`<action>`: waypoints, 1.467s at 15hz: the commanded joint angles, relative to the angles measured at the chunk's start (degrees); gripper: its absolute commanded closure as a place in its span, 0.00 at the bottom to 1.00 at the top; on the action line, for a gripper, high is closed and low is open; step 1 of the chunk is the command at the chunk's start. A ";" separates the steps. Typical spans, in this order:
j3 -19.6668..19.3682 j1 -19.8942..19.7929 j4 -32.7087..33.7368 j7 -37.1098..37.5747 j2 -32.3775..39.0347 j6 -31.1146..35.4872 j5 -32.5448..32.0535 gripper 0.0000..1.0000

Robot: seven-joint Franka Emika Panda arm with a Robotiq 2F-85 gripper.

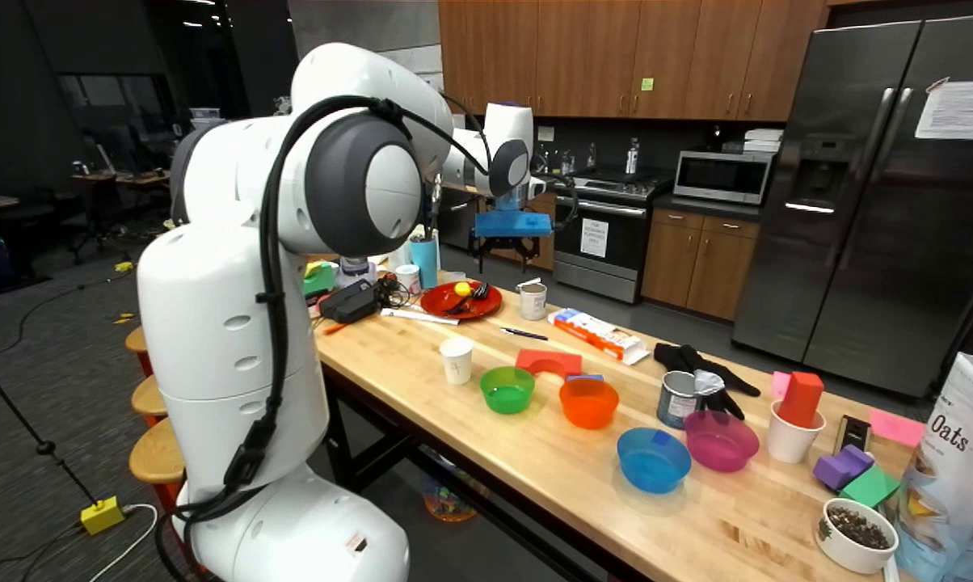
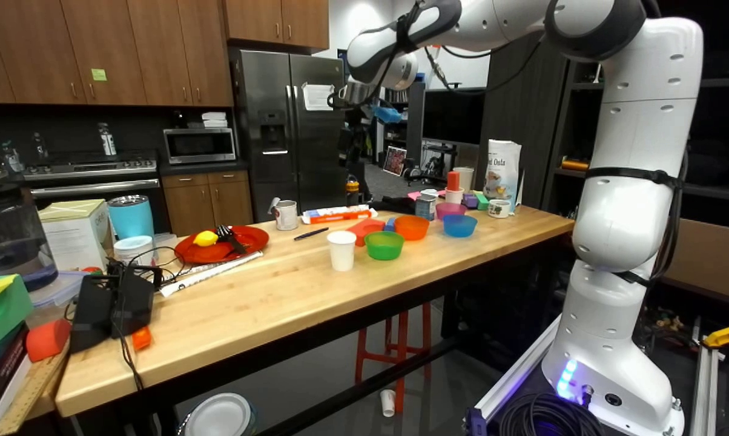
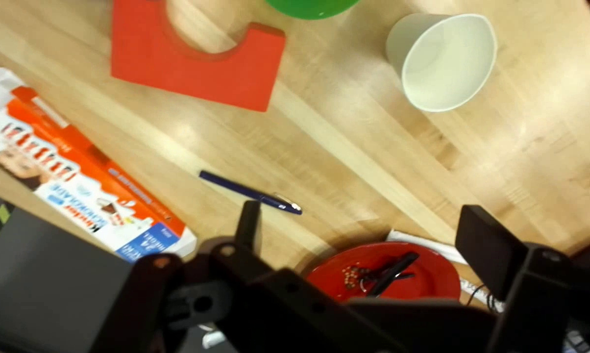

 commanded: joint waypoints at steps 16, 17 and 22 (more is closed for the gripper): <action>2.79 -0.68 11.18 -0.61 15.19 -15.93 7.87 0.00; 2.84 -0.74 12.17 -0.07 16.04 -16.51 7.65 0.00; 3.03 -1.12 13.47 1.50 16.99 -21.00 7.55 0.00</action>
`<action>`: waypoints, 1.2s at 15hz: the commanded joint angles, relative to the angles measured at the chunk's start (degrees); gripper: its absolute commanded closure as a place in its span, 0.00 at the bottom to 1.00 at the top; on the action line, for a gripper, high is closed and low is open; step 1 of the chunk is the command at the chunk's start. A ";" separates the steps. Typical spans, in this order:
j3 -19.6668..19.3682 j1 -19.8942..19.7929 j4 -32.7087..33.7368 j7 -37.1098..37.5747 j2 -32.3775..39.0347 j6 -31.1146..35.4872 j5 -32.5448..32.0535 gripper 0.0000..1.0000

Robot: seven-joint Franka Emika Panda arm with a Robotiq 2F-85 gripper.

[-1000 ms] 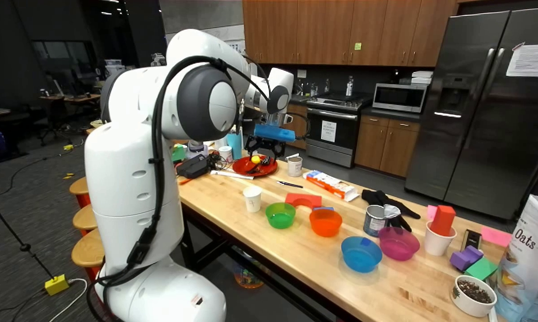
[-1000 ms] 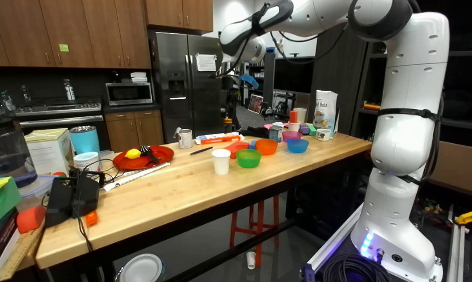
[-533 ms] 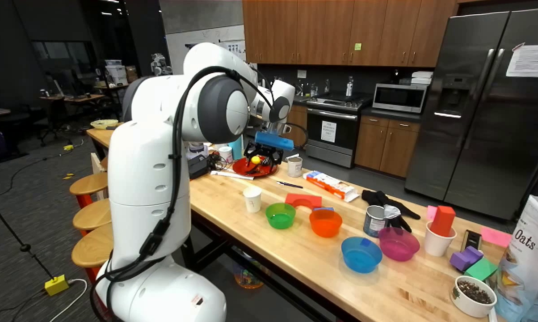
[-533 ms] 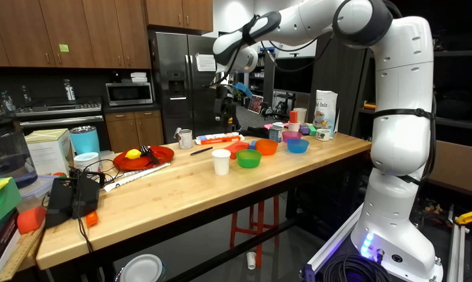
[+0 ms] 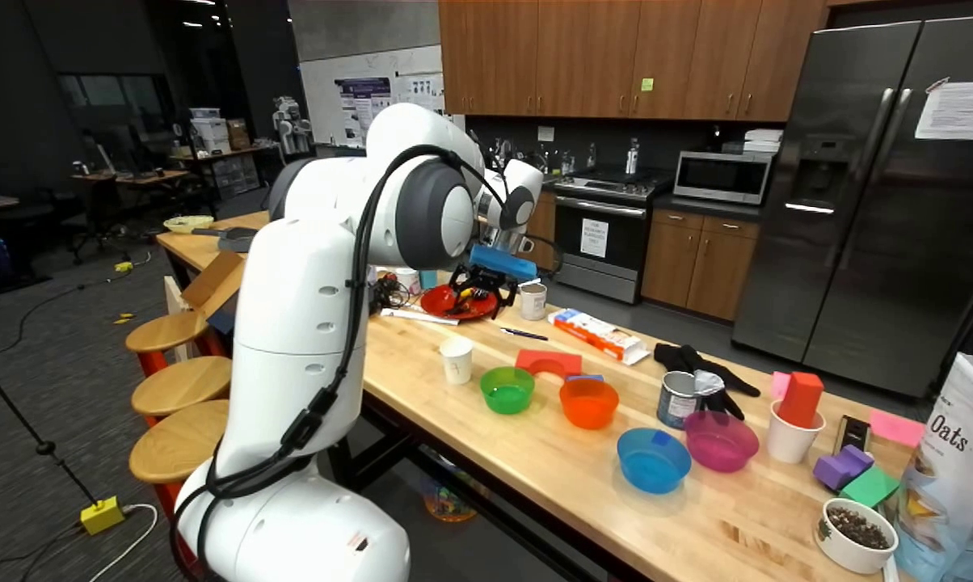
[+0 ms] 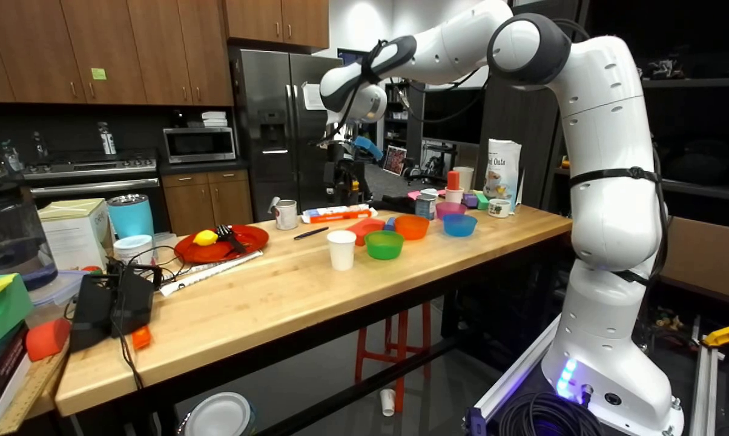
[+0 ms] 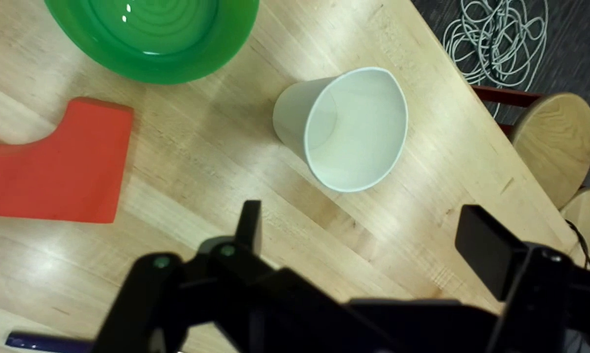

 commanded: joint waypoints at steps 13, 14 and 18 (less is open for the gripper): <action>-0.78 -0.32 10.55 11.33 5.41 -24.64 -2.01 0.00; -0.74 -0.25 12.19 11.45 6.67 -24.92 -2.41 0.00; -0.33 -0.28 19.09 11.23 12.01 -24.95 -2.87 0.00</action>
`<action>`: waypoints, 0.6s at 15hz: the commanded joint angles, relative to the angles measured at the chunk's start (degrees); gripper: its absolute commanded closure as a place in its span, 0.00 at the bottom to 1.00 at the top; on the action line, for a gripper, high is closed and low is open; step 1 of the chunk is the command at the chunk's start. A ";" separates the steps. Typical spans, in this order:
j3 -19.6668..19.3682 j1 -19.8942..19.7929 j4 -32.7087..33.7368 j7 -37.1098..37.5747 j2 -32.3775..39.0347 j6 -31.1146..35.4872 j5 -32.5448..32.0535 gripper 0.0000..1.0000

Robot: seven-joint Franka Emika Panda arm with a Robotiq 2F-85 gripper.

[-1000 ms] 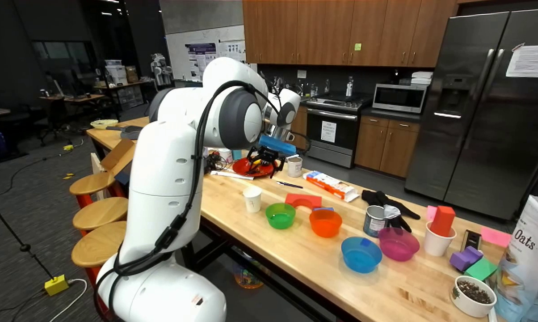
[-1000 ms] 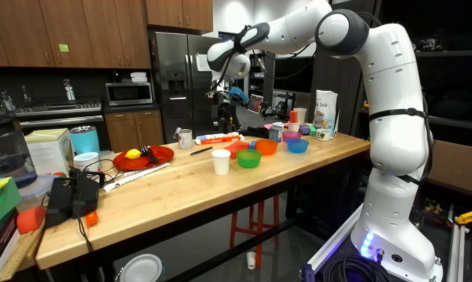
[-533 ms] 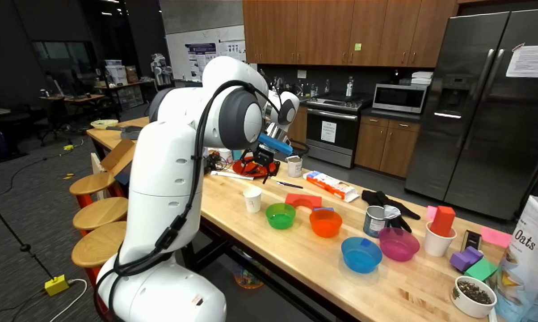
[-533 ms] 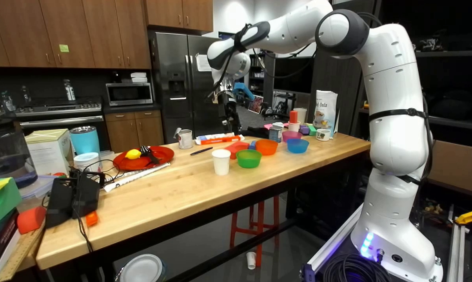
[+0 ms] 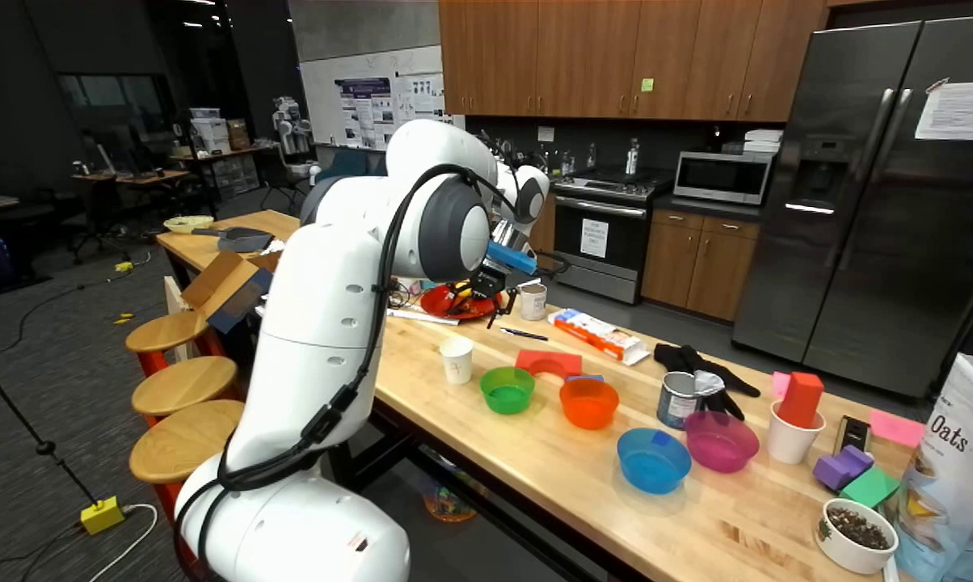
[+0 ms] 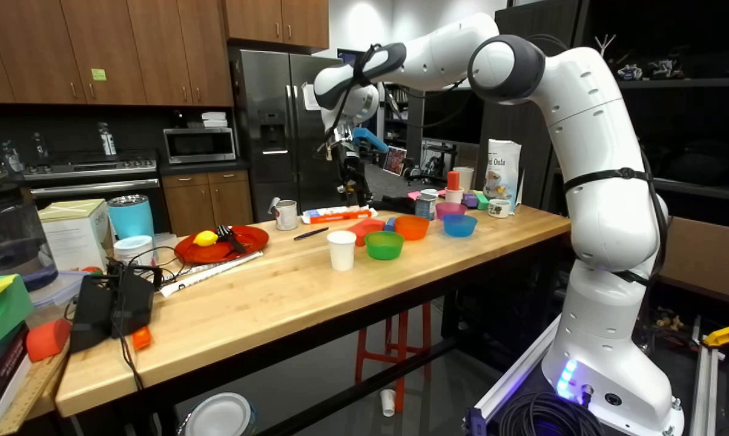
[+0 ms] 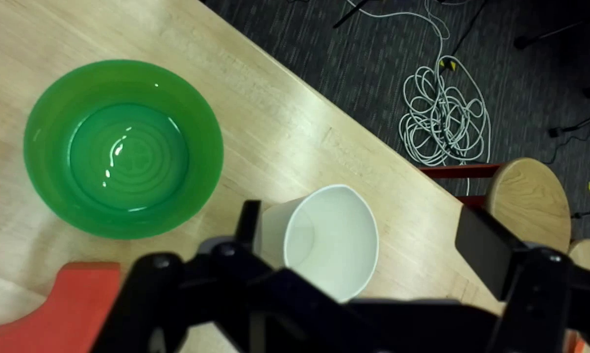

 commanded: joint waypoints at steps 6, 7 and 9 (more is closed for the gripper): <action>1.43 0.05 16.23 -0.08 12.20 -5.19 -0.86 0.00; 1.72 0.06 17.45 -0.25 13.29 -5.48 -0.64 0.00; 2.27 0.28 19.82 -0.23 15.23 -6.42 -0.44 0.00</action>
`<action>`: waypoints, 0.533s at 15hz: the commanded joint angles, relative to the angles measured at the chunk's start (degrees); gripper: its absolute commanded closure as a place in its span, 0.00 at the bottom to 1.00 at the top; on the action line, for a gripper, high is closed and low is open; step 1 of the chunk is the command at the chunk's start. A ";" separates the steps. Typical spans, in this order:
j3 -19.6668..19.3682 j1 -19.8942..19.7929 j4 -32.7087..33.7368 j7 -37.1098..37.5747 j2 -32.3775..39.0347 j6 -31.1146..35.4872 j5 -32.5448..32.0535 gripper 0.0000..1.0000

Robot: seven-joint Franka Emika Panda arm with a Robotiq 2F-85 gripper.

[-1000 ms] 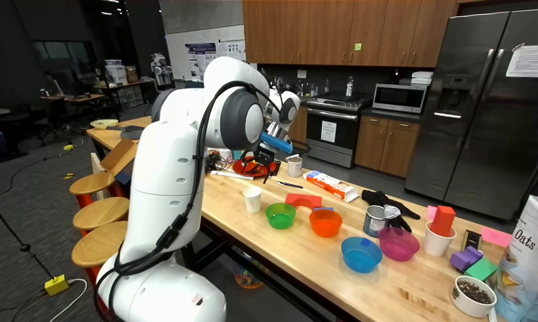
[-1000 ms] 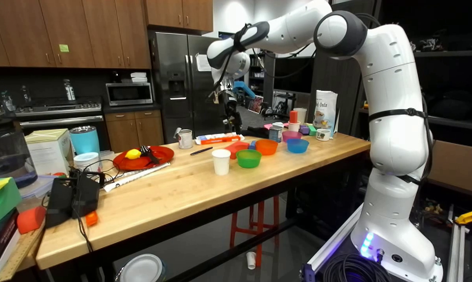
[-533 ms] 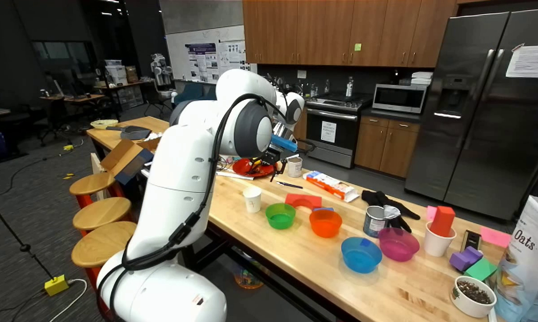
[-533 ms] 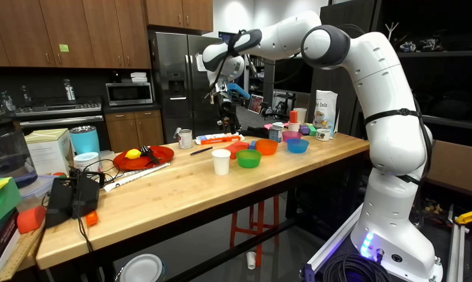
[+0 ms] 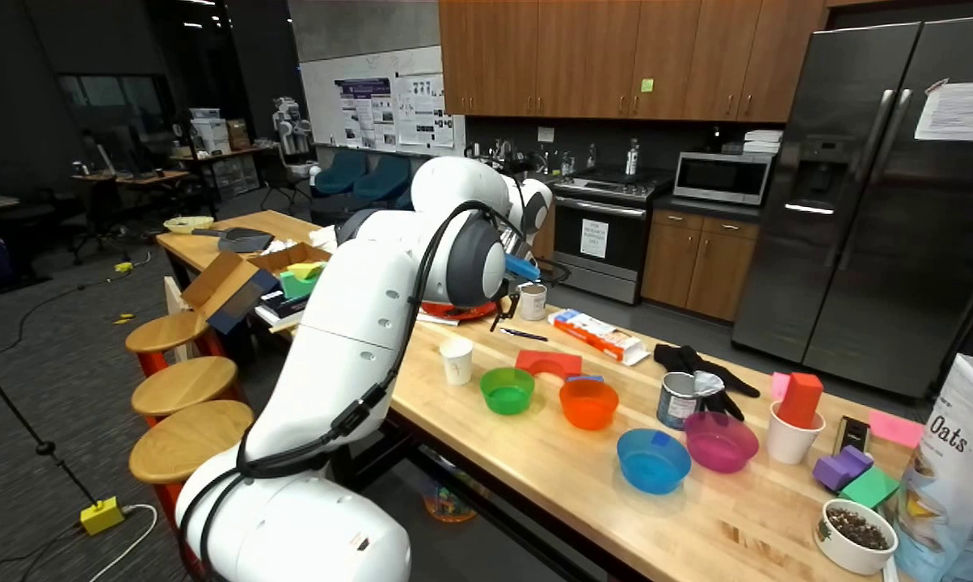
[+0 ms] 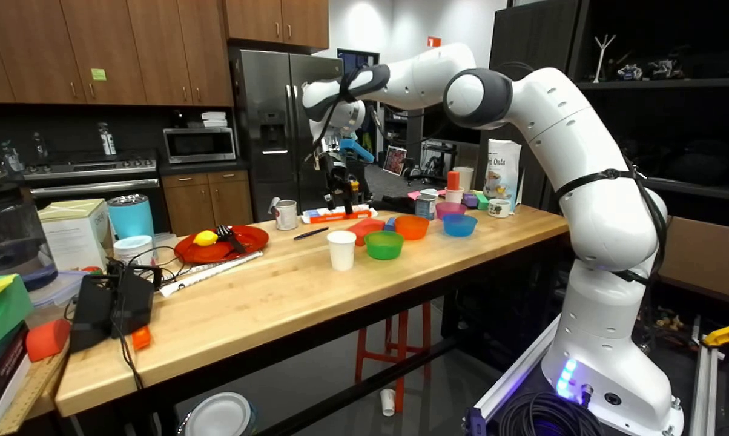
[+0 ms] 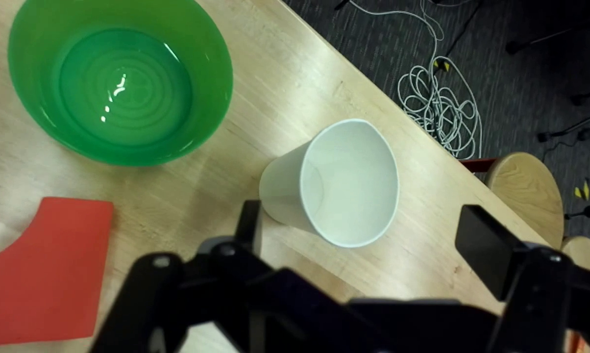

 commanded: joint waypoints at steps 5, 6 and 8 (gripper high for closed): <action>1.96 0.15 9.97 0.49 6.95 -4.69 -0.06 0.00; 1.88 0.25 10.03 0.03 6.76 -3.67 -0.59 0.00; 1.97 0.18 7.70 -0.25 5.92 -1.88 -0.71 0.00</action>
